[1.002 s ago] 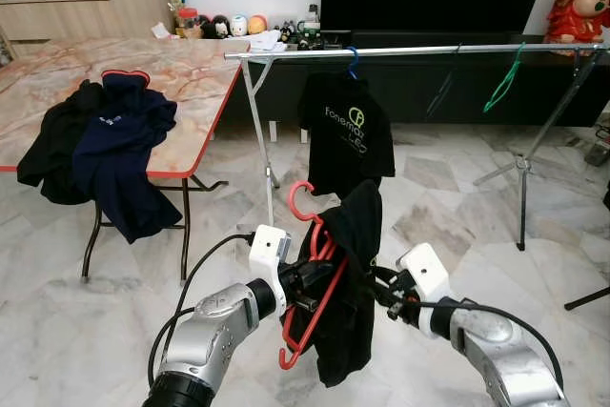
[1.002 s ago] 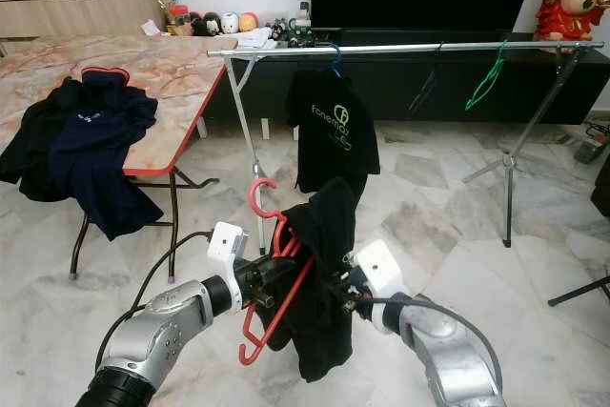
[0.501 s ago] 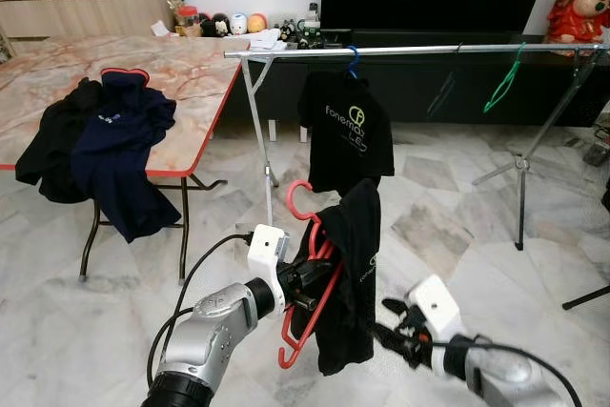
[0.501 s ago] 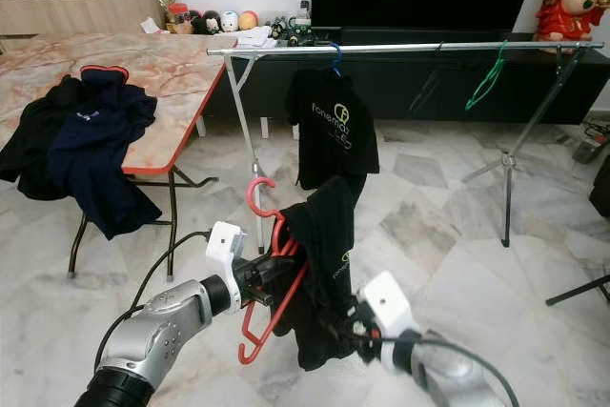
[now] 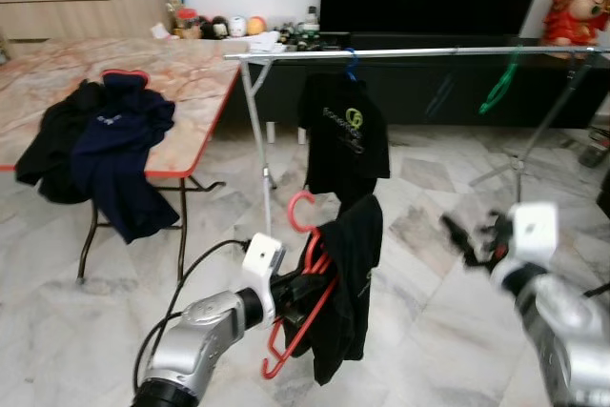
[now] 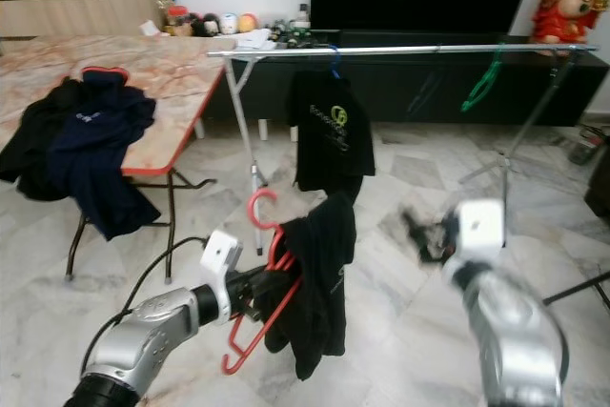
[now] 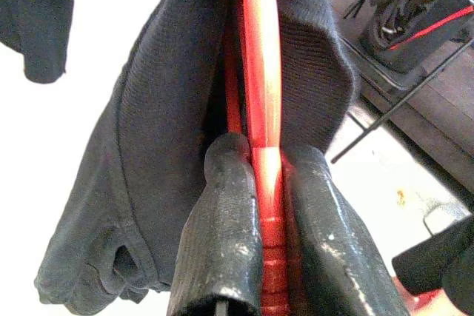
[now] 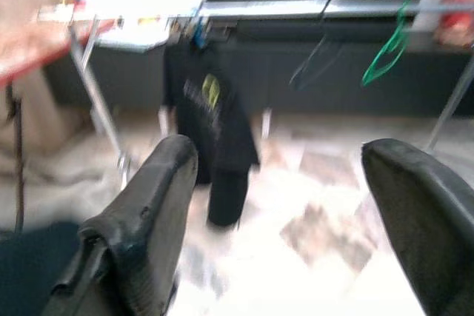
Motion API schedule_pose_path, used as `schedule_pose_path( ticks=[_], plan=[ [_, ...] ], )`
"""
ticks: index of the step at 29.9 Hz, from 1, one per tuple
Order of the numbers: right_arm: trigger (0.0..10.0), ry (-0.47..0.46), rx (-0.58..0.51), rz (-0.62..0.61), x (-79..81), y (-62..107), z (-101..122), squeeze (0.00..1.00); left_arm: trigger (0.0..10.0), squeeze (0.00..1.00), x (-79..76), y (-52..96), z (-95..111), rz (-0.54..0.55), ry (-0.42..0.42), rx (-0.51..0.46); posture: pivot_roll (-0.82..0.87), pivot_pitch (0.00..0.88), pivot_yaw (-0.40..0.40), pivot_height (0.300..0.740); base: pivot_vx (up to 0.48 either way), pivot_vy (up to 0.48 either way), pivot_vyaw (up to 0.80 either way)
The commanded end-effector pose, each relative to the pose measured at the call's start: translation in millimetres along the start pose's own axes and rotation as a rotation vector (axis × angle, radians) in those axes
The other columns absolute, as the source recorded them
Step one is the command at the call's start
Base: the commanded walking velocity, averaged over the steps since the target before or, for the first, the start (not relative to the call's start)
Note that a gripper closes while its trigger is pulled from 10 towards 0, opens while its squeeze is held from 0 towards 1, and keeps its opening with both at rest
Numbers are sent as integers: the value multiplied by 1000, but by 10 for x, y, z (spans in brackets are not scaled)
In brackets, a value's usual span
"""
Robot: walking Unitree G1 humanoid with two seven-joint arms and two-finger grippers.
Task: Hang hanger
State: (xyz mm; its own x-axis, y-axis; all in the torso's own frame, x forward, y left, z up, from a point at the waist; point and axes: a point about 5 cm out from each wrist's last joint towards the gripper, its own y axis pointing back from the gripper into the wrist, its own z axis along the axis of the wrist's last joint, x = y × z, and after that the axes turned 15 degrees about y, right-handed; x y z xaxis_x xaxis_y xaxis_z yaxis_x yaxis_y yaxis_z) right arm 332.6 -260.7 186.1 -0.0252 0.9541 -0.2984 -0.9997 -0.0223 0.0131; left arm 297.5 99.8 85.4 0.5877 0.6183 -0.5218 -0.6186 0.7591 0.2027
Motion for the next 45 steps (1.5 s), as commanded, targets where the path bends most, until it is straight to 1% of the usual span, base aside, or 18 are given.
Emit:
schedule_pose_path(
  ticks=[1,4,6,7,11,13,14,15,20,24,25,29,30,31,32,36,41,45],
  plan=[
    [10000,-10,-8,71,37,-71,54,0,10000,0,-68,7,42,-67,-59,8,-73,4,12,740,0,0,0],
    [10000,10,-5,139,87,-104,81,0,10000,0,-74,23,30,-83,-72,22,-72,5,13,740,0,0,0],
    [10000,138,46,377,260,-92,-11,0,10000,0,-66,61,-13,-110,-123,71,-58,0,5,740,0,0,0],
    [10000,228,82,568,336,-34,-108,0,10000,0,-39,102,-48,-129,-180,116,-58,0,5,740,0,0,0],
    [10000,267,83,676,343,3,-135,0,10000,0,-30,131,-63,-155,-199,143,-64,0,6,740,0,0,0],
    [10000,267,83,676,343,3,-135,0,10000,0,-30,131,-63,-155,-199,143,-64,0,6,740,0,0,0],
    [10000,358,90,857,330,80,-175,0,10000,0,-67,150,-68,-229,-203,178,-66,0,4,740,0,0,0],
    [10000,385,92,938,312,114,-193,0,10000,0,-90,156,-69,-264,-206,196,-68,0,2,740,0,0,0],
    [10000,457,100,1113,245,161,-180,0,10000,0,-151,165,-85,-351,-220,266,-66,0,1,740,0,0,0],
    [10000,408,68,1180,228,141,-114,0,10000,0,-180,169,-102,-395,-233,311,-63,0,-2,740,0,0,0],
    [10000,396,58,1246,246,181,-103,1000,10000,0,-191,166,-95,-408,-241,321,-64,0,-2,740,0,0,0],
    [10000,406,57,1387,310,266,-137,1000,10000,0,-220,151,-84,-441,-273,355,-63,0,-4,740,0,0,0],
    [10000,424,66,1408,328,267,-171,522,10000,0,-231,143,-79,-454,-281,364,-63,0,-4,740,0,0,0],
    [10000,424,66,1408,328,267,-171,522,10000,0,-231,143,-79,-454,-281,364,-63,0,-4,740,0,0,0],
    [10000,448,79,1453,369,278,-225,0,10000,0,-259,119,-61,-476,-290,371,-57,0,-8,740,0,0,0],
    [10000,439,79,1485,487,257,-277,0,10000,0,-290,71,-13,-489,-316,380,-49,0,-11,740,0,0,0],
    [10000,440,74,1503,531,284,-347,0,10000,0,-298,48,23,-499,-328,386,-46,0,-14,740,0,0,0],
    [10000,402,45,1512,596,302,-380,0,10000,0,-327,24,43,-525,-336,394,-47,8,-14,740,0,0,0]
  ],
)
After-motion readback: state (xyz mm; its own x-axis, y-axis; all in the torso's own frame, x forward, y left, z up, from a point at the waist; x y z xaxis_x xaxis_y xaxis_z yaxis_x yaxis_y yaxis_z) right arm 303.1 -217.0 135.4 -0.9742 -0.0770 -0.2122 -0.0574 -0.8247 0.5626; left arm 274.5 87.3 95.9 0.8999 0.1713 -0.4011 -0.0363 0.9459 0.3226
